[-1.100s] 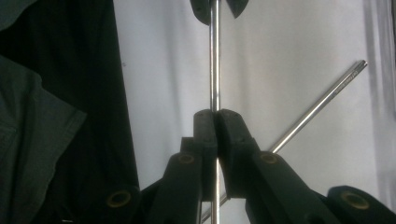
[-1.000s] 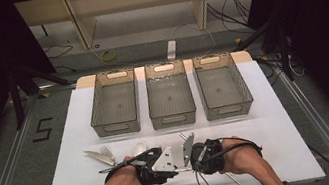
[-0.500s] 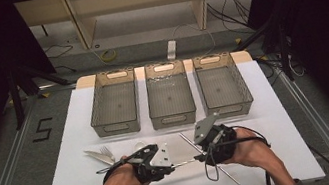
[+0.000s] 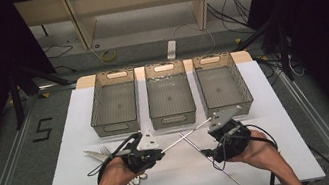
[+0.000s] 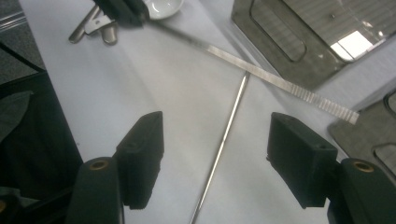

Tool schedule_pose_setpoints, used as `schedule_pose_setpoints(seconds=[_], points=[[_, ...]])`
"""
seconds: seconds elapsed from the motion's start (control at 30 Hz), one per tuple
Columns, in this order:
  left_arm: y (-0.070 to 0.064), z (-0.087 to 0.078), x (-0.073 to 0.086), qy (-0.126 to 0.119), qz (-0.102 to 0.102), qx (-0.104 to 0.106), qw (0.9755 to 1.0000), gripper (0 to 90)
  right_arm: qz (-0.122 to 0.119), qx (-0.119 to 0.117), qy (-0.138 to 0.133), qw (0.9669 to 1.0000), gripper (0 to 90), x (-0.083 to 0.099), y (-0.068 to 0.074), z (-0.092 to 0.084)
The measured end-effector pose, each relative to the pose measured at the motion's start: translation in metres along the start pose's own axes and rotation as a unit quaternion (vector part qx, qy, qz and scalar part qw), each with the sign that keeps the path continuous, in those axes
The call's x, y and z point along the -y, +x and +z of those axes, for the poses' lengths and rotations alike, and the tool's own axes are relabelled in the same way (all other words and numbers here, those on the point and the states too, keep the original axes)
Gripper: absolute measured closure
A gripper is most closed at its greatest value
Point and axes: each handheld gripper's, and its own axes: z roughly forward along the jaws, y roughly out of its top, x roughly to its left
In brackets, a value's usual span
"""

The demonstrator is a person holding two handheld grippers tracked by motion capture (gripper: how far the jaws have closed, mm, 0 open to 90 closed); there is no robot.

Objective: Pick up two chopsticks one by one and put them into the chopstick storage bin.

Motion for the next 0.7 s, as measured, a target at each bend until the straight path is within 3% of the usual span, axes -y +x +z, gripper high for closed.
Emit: schedule_pose_setpoints(seconds=[0.23,0.37,0.47,0.53,0.7], points=[[0.015,-0.012,0.000,-0.022,-0.056,-0.030,0.9977,84.1,0.036,0.012,0.026,0.9989,32.4,0.016,-0.004,0.012],[0.022,-0.016,0.002,-0.028,-0.076,-0.039,0.9960,84.1,0.066,0.016,0.050,0.9965,31.3,0.029,-0.008,0.023],[0.033,-0.021,0.002,-0.030,-0.089,-0.057,0.9940,84.1,0.068,0.026,0.068,0.9950,31.2,0.036,-0.008,0.030],[0.045,-0.028,0.003,-0.041,-0.107,-0.073,0.9907,84.1,0.060,0.037,0.071,0.9950,31.2,0.040,-0.006,0.032],[0.070,-0.038,0.004,-0.056,-0.139,-0.098,0.9839,84.1,0.064,0.032,0.077,0.9945,31.0,0.045,-0.004,0.035]])
